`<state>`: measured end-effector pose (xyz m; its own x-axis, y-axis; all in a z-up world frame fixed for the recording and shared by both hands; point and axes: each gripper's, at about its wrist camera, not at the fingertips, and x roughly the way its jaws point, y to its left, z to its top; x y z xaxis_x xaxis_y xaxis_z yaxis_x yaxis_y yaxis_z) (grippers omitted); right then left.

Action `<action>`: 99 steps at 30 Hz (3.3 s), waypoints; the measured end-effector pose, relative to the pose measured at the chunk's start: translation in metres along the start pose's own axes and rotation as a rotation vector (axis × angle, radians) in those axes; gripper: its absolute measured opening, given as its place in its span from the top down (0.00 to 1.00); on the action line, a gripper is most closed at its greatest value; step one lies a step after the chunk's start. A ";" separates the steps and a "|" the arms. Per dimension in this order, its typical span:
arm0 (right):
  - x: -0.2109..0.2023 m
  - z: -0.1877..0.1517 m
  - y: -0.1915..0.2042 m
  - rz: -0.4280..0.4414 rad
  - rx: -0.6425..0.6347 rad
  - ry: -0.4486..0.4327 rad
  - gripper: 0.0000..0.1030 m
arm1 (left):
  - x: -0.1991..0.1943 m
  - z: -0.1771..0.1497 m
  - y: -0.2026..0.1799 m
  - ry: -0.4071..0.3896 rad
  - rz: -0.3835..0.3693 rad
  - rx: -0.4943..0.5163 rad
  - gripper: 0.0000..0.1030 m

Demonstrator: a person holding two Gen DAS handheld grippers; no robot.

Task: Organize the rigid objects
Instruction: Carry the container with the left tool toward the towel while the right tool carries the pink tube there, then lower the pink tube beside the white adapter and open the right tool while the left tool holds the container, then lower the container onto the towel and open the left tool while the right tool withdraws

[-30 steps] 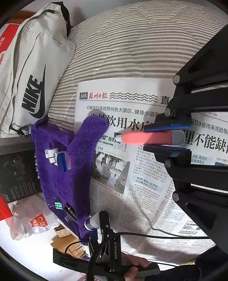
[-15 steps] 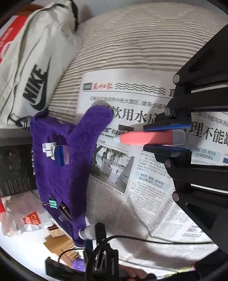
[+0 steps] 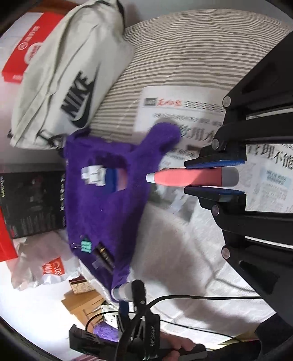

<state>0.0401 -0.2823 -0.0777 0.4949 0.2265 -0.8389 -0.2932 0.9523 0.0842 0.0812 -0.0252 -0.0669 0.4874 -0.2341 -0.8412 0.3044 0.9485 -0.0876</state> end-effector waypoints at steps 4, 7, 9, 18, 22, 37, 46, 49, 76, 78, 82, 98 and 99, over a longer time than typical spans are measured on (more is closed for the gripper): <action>-0.002 0.016 0.008 0.016 -0.012 -0.020 0.85 | -0.008 0.006 0.008 -0.017 0.005 -0.012 0.25; -0.002 0.029 0.012 0.039 -0.015 -0.033 0.85 | -0.013 0.010 0.015 -0.027 0.003 -0.020 0.25; -0.001 0.037 0.016 0.045 -0.016 -0.042 0.85 | -0.015 0.014 0.020 -0.030 0.012 -0.026 0.25; 0.018 0.070 0.023 0.064 -0.018 -0.044 0.85 | -0.017 0.024 0.046 -0.032 0.048 -0.055 0.25; 0.034 0.084 0.025 0.062 -0.012 -0.030 0.85 | -0.016 0.028 0.058 -0.031 0.054 -0.073 0.25; 0.102 0.123 0.036 0.019 -0.073 0.061 0.85 | 0.002 0.036 0.080 -0.002 0.041 -0.101 0.25; 0.125 0.124 0.040 -0.017 -0.093 0.101 0.85 | 0.012 0.043 0.088 0.012 0.028 -0.096 0.25; 0.126 0.124 0.043 -0.025 -0.103 0.099 0.85 | 0.014 0.044 0.089 0.014 0.027 -0.095 0.25; 0.100 0.122 0.049 -0.020 -0.152 0.064 0.73 | 0.022 0.046 0.087 0.037 0.024 -0.083 0.25; 0.092 0.121 0.046 -0.021 -0.142 0.049 0.73 | 0.024 0.047 0.085 0.037 0.018 -0.080 0.25; 0.082 0.119 0.039 -0.023 -0.119 0.033 0.73 | 0.028 0.052 0.083 0.040 0.016 -0.072 0.25; 0.060 0.108 0.006 -0.031 -0.024 -0.007 0.73 | 0.069 0.090 0.053 0.053 0.048 -0.013 0.25; 0.058 0.108 0.005 -0.030 -0.022 -0.010 0.73 | 0.072 0.092 0.050 0.054 0.043 -0.005 0.25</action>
<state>0.1559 -0.2422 -0.0682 0.5120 0.1998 -0.8354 -0.2956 0.9541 0.0470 0.2067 -0.0140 -0.0828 0.4548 -0.1809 -0.8720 0.2796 0.9586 -0.0530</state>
